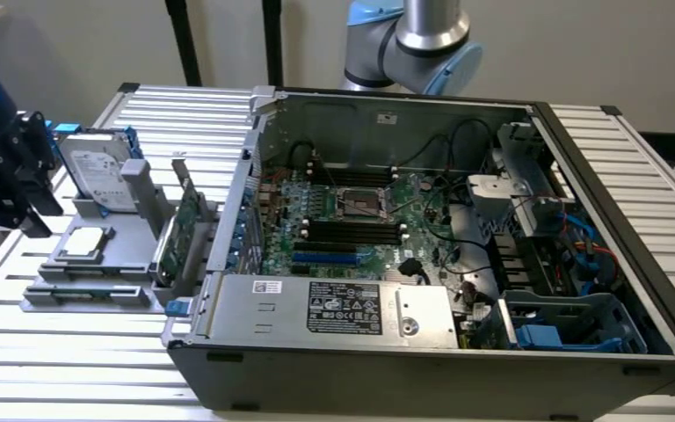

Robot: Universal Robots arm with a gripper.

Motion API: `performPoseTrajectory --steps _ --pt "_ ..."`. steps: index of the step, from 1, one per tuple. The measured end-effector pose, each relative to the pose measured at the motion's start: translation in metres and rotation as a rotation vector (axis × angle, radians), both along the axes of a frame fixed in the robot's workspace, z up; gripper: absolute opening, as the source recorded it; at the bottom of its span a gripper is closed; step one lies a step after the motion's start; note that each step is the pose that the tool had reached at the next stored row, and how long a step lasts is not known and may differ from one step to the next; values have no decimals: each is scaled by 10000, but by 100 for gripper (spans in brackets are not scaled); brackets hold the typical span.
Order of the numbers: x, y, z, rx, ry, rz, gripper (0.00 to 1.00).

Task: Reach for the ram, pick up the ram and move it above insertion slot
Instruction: 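Pick up the ram and move it above insertion slot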

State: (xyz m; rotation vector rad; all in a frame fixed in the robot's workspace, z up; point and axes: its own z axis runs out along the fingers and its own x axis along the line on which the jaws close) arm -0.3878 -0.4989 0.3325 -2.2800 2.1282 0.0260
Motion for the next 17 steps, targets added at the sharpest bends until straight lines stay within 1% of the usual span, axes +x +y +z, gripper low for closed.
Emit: performPoseTrajectory --steps 17 --pt "-26 0 -309 -1 1 23 36"
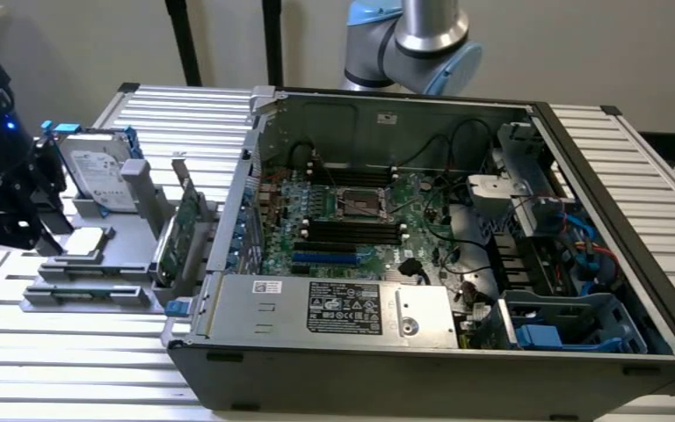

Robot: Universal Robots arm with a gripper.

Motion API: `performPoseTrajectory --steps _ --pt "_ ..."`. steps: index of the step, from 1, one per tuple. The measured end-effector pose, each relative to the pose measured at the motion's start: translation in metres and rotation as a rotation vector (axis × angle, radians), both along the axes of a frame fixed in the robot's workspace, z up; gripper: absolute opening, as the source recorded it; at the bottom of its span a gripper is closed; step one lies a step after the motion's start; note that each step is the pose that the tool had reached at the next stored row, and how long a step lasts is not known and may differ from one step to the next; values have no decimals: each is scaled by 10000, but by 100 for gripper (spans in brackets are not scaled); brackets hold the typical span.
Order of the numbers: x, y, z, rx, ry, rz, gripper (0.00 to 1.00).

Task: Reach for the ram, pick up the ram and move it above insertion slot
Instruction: 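Pick up the ram and move it above insertion slot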

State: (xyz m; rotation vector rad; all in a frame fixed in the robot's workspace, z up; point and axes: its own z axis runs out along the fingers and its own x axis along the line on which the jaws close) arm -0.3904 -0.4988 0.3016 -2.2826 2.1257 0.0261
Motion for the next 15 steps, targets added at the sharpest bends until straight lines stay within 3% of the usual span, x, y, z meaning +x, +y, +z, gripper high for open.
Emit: performPoseTrajectory --steps 15 --pt "-16 0 -272 0 0 24 36"
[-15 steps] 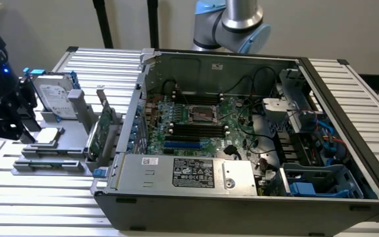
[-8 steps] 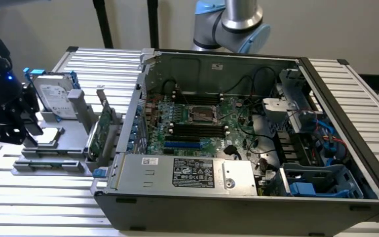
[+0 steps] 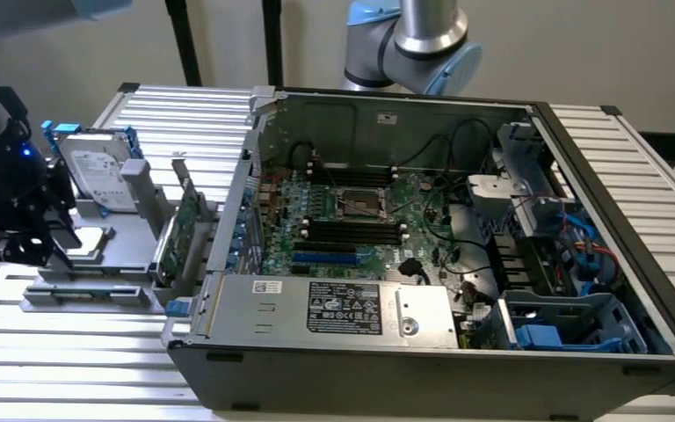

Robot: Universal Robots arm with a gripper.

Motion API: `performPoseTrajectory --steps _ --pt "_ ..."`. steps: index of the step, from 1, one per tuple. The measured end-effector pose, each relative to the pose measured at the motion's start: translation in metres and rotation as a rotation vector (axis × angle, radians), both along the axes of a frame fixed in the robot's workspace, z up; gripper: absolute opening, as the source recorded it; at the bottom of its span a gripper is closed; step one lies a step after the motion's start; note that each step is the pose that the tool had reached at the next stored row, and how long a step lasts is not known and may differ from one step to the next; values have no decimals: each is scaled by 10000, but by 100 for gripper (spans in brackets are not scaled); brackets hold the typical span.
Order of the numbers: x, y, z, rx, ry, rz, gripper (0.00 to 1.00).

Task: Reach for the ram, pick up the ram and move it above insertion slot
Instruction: 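Pick up the ram and move it above insertion slot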

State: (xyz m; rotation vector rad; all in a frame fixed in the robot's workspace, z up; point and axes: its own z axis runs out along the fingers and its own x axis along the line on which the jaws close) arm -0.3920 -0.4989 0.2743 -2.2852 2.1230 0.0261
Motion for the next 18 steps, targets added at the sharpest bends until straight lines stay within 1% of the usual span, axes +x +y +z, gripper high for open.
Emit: performPoseTrajectory --steps 18 --pt "0 0 -327 1 -1 -37 36"
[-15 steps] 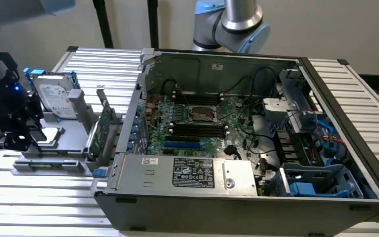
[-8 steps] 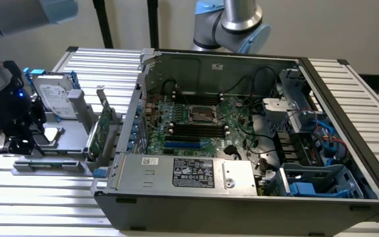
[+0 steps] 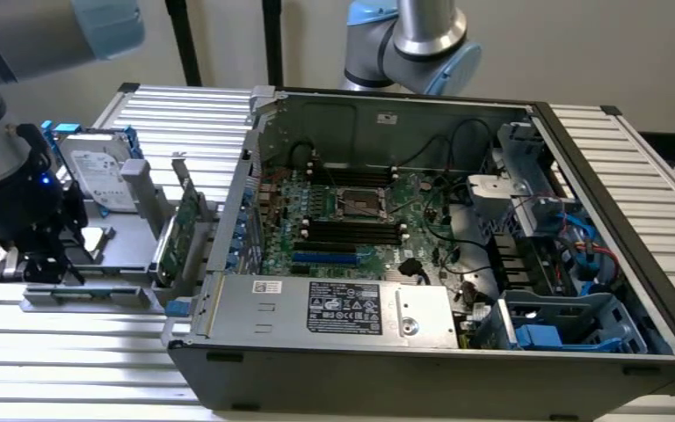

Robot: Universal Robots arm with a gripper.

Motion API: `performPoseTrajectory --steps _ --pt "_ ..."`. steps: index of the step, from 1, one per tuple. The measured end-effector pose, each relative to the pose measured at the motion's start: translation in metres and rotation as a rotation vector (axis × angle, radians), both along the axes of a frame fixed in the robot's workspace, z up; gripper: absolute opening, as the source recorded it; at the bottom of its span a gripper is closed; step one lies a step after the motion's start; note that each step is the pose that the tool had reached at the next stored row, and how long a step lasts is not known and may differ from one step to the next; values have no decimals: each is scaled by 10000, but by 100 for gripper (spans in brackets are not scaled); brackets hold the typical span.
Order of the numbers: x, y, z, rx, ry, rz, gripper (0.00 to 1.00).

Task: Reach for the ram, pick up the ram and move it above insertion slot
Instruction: 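Pick up the ram and move it above insertion slot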

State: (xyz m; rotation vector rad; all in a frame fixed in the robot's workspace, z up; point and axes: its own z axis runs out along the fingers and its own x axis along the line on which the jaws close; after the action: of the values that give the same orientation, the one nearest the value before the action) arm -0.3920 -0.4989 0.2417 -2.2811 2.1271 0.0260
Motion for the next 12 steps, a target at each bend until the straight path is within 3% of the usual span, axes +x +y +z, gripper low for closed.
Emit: performPoseTrajectory --steps 12 --pt "-5 -8 -219 0 1 -92 36"
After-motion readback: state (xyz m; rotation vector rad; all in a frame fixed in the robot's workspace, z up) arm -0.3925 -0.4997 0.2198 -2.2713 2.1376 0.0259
